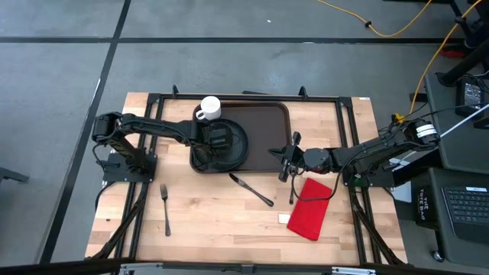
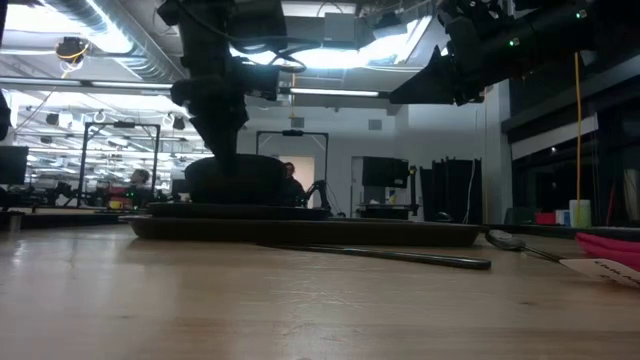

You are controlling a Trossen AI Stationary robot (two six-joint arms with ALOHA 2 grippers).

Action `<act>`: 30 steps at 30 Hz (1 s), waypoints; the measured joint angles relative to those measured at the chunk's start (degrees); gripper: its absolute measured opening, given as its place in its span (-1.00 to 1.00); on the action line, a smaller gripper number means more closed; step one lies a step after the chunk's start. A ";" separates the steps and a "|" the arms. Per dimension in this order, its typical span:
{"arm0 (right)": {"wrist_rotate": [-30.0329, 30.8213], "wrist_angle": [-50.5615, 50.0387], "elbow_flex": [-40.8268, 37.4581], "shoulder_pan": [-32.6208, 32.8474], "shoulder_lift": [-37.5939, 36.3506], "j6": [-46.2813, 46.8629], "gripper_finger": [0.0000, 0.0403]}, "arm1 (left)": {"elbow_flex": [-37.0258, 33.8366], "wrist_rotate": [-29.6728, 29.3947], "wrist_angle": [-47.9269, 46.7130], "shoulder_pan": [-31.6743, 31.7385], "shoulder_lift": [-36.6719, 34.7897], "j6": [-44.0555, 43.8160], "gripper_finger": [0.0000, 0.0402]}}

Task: Set up tray
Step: Put the black bowl on top of the black plate on the brown serving tray, then put the red table napkin beside the black plate on the brown serving tray

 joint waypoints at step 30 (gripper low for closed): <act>-0.02 -0.02 0.02 0.00 -0.02 0.10 -0.88 | -0.04 0.23 1.93 -0.02 0.40 1.01 -0.77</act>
